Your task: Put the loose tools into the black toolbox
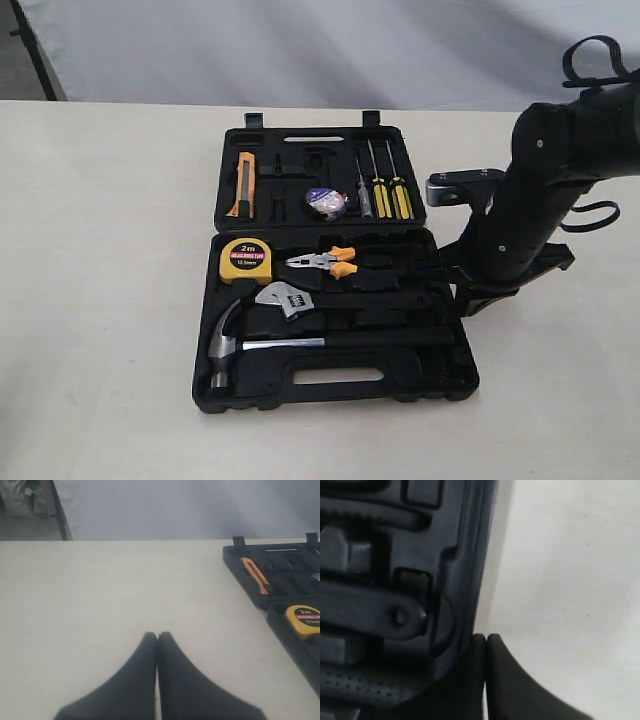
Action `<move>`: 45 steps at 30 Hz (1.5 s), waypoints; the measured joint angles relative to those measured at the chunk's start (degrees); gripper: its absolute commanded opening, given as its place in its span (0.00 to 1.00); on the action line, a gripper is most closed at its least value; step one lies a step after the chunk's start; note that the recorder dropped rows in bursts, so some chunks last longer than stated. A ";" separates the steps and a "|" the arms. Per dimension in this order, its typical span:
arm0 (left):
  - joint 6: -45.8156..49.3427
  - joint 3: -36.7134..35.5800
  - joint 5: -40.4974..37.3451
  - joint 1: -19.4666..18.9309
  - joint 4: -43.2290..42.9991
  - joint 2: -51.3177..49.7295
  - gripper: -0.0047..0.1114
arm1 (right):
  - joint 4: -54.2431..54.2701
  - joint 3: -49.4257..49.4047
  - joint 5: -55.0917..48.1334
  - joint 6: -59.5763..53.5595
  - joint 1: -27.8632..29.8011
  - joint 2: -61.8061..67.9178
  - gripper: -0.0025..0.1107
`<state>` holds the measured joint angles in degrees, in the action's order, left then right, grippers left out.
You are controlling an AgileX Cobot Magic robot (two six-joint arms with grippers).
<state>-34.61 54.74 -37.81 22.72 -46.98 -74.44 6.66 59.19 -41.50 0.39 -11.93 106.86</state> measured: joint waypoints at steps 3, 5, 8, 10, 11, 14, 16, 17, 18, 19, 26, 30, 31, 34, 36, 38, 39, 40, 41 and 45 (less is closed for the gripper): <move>0.00 0.00 0.00 0.00 0.00 0.00 0.05 | -0.09 0.00 0.00 0.00 -0.58 0.00 0.02; 0.00 0.00 0.00 0.00 0.00 0.00 0.05 | -0.26 0.00 0.00 0.44 -0.58 -0.08 0.02; 0.00 0.00 0.00 0.00 0.00 0.00 0.05 | -0.48 0.00 -0.25 1.38 2.19 -3.79 0.02; 0.00 0.00 0.00 0.00 0.00 0.00 0.05 | -0.48 -0.41 -0.55 2.05 6.16 -8.44 0.02; 0.00 0.00 0.00 0.00 0.00 0.00 0.05 | -0.48 -1.01 -0.55 2.49 8.16 -10.84 0.02; 0.00 0.00 0.00 0.00 0.00 0.00 0.05 | -1.46 -6.01 -0.32 2.86 16.13 -21.13 0.02; 0.00 0.00 0.00 0.00 0.00 0.00 0.05 | -2.02 -10.26 0.30 2.86 20.38 -28.31 0.02; 0.00 0.00 0.00 0.00 0.00 0.00 0.05 | -2.17 -11.67 0.65 2.86 21.69 -31.56 0.02; 0.00 0.00 0.00 0.00 0.00 0.00 0.05 | -3.16 -14.12 1.39 2.86 22.75 -36.09 0.02; 0.00 0.00 0.00 0.00 0.00 0.00 0.05 | -3.94 -15.74 1.83 2.86 23.19 -39.50 0.02; 0.00 0.00 0.00 0.00 0.00 0.00 0.05 | -6.06 -29.05 6.05 2.97 23.40 -69.48 0.02; 0.00 0.00 0.00 0.00 0.00 0.00 0.05 | -6.06 -35.79 17.44 3.58 23.40 -83.99 0.02; 0.00 0.00 0.00 0.00 0.00 0.00 0.05 | -6.06 -37.79 20.36 3.65 23.40 -87.12 0.02; 0.00 0.00 0.00 0.00 0.00 0.00 0.05 | -6.06 -39.29 21.64 3.77 23.40 -91.20 0.02; 0.00 0.00 0.00 0.00 0.00 0.00 0.05 | -6.06 -39.54 22.04 3.77 23.40 -93.50 0.02; 0.00 0.00 0.00 0.00 0.00 0.00 0.05 | -6.06 -39.64 22.31 3.77 23.40 -95.36 0.02; 0.00 0.00 0.00 0.00 0.00 0.00 0.05 | -6.06 -39.64 22.42 3.77 23.40 -96.01 0.02; 0.00 0.00 0.00 0.00 0.00 0.00 0.05 | -6.06 -39.64 22.53 3.77 23.40 -96.76 0.02; 0.00 0.00 0.00 0.00 0.00 0.00 0.05 | -6.06 -39.64 22.53 3.77 23.40 -97.39 0.02; 0.00 0.00 0.00 0.00 0.00 0.00 0.05 | -6.06 -39.64 22.78 3.98 23.40 -98.67 0.02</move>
<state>-34.61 54.74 -37.81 22.72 -46.98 -74.44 0.60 19.55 -18.72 4.37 11.47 8.20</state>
